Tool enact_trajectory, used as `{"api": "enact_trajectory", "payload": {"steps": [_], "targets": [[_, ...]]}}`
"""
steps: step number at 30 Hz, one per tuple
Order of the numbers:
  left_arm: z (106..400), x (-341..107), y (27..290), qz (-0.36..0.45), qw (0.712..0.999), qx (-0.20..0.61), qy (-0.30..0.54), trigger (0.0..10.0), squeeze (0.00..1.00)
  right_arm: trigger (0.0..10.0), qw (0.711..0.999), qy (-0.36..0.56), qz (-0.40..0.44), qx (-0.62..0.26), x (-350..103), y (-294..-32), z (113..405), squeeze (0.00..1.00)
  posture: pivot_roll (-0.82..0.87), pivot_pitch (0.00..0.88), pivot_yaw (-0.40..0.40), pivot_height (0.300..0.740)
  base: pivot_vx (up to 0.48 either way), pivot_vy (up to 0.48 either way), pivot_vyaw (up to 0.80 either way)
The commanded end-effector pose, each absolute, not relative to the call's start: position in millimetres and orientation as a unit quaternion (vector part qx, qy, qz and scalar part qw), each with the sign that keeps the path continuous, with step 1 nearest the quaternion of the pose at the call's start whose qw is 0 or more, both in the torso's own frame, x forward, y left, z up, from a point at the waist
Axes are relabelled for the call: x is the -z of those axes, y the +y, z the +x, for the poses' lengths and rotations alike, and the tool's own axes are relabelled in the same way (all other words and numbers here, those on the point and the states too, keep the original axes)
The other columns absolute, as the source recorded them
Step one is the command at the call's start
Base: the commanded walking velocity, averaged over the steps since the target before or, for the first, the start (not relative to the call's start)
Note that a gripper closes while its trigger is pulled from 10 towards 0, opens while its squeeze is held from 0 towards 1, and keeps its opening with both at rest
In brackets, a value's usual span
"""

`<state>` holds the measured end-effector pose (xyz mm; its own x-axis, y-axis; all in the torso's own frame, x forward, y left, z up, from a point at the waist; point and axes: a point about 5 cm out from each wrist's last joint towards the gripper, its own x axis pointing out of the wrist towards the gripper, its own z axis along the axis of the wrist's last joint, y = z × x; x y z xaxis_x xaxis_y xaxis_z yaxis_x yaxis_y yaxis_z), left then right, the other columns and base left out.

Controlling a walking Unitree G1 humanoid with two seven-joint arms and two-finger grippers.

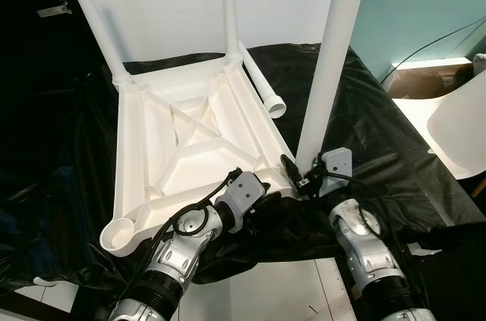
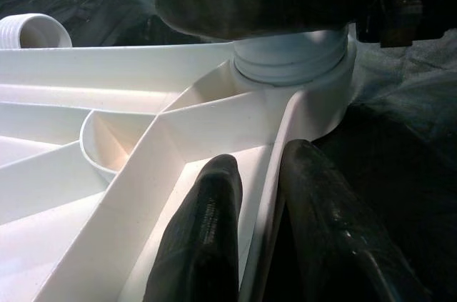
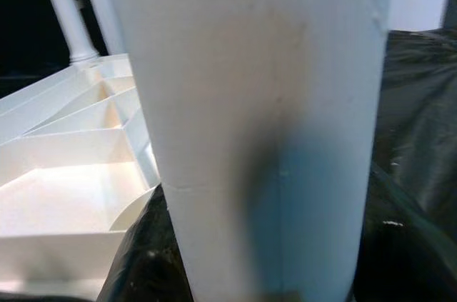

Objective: Building children table

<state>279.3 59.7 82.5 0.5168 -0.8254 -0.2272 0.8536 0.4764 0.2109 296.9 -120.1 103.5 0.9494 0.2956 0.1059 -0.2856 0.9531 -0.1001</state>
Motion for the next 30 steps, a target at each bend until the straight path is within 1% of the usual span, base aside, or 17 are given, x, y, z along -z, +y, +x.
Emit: {"api": "enact_trajectory", "payload": {"steps": [1, 2, 3, 4, 5, 6, 7, 8, 9, 10, 11, 13, 14, 22, 28, 29, 30], "targets": [[265.0, -52.5, 65.5, 0.158, 0.836, 0.512, 0.119, 10.0, 0.0, 1.0, 0.991, -0.015, -0.051, -0.122, -85.4, -126.1, 294.7, 0.0, -0.05, 0.0, 0.045, 0.74, 0.0, 0.0, 0.0], [265.9, -53.1, 65.2, 0.158, 0.836, 0.512, 0.118, 10.0, 0.0, 7.6, 0.989, -0.021, -0.058, -0.133, -87.8, -120.9, 296.2, 0.0, -0.05, 0.0, 0.042, 0.74, 0.0, 0.0, 0.0], [265.9, -53.1, 65.2, 0.158, 0.836, 0.512, 0.118, 10.0, 0.0, 7.6, 0.989, -0.021, -0.058, -0.133, -87.8, -120.9, 296.2, 0.0, -0.05, 0.0, 0.042, 0.74, 0.0, 0.0, 0.0], [266.6, -53.4, 64.7, 0.158, 0.836, 0.512, 0.117, 10.0, 0.0, 9.5, 0.988, -0.024, -0.063, -0.141, -89.4, -117.1, 297.2, 0.0, -0.05, 0.0, 0.041, 0.74, 0.0, 0.0, 0.0], [266.6, -53.4, 64.7, 0.158, 0.836, 0.512, 0.117, 10.0, 0.0, 9.5, 0.988, -0.024, -0.063, -0.141, -89.4, -117.1, 297.2, 0.0, -0.05, 0.0, 0.041, 0.74, 0.0, 0.0, 0.0], [267.2, -53.7, 64.2, 0.158, 0.837, 0.511, 0.116, 10.0, 0.0, 10.0, 0.984, -0.027, -0.068, -0.161, -92.0, -113.9, 298.8, 0.0, -0.05, 0.0, 0.041, 0.74, 0.0, 0.0, 0.0], [267.5, -53.7, 64.0, 0.158, 0.837, 0.511, 0.116, 10.0, 0.0, 10.0, 0.98, -0.03, -0.066, -0.186, -94.6, -111.7, 299.8, 0.78, -0.05, 0.0, 0.04, 0.74, 0.0, 0.0, 0.0], [267.5, -53.7, 64.0, 0.158, 0.837, 0.511, 0.116, 10.0, 0.0, 10.0, 0.98, -0.03, -0.066, -0.186, -94.6, -111.7, 299.8, 0.78, -0.05, 0.0, 0.04, 0.74, 0.0, 0.0, 0.0], [267.7, -53.7, 63.9, 0.158, 0.837, 0.511, 0.116, 10.0, 0.0, 10.0, 0.976, -0.028, -0.059, -0.21, -96.3, -110.7, 300.4, 1.0, -0.05, 0.0, 0.041, 0.74, 0.0, 0.0, 0.0], [267.5, -53.5, 64.1, 0.158, 0.837, 0.511, 0.116, 10.0, 0.0, 10.0, 0.968, -0.033, -0.052, -0.244, -100.3, -109.9, 299.4, 1.0, -0.06, 0.0, 0.041, 0.74, 0.0, 0.0, 0.0], [267.5, -53.5, 64.1, 0.158, 0.837, 0.511, 0.116, 10.0, 0.0, 10.0, 0.968, -0.033, -0.052, -0.244, -100.3, -109.9, 299.4, 1.0, -0.06, 0.0, 0.041, 0.74, 0.0, 0.0, 0.0], [267.3, -53.1, 64.6, 0.158, 0.837, 0.511, 0.116, 10.0, 0.0, 10.0, 0.954, -0.042, -0.055, -0.292, -106.0, -111.0, 297.2, 1.0, -0.06, 0.0, 0.041, 0.74, 0.0, 0.0, 0.0], [267.3, -52.9, 64.6, 0.158, 0.837, 0.511, 0.116, 10.0, 0.0, 10.0, 0.948, -0.044, -0.066, -0.308, -108.2, -113.7, 297.1, 0.0, -0.06, 0.0, 0.042, 0.74, 0.0, 0.0, 0.0], [267.7, -52.6, 64.1, 0.158, 0.836, 0.513, 0.115, 10.0, 0.0, 10.0, 0.922, -0.041, -0.125, -0.364, -122.6, -140.3, 307.0, 0.0, -0.07, 0.0, 0.051, 0.74, 0.0, 0.0, 0.0], [268.2, -52.7, 63.5, 0.159, 0.834, 0.516, 0.115, 10.0, 0.0, 10.0, 0.914, -0.031, -0.137, -0.38, -131.3, -153.4, 314.9, 0.0, -0.08, 0.0, 0.055, 0.74, 0.0, 0.0, 0.0], [268.7, -53.0, 63.1, 0.159, 0.834, 0.516, 0.115, 10.0, 0.0, 5.0, 0.909, -0.025, -0.144, -0.391, -134.1, -157.7, 317.2, 0.0, -0.08, 0.0, 0.056, 0.74, 0.0, 0.0, 0.0], [268.7, -53.0, 63.1, 0.159, 0.834, 0.516, 0.115, 10.0, 0.0, 5.0, 0.909, -0.025, -0.144, -0.391, -134.1, -157.7, 317.2, 0.0, -0.08, 0.0, 0.056, 0.74, 0.0, 0.0, 0.0]]}}
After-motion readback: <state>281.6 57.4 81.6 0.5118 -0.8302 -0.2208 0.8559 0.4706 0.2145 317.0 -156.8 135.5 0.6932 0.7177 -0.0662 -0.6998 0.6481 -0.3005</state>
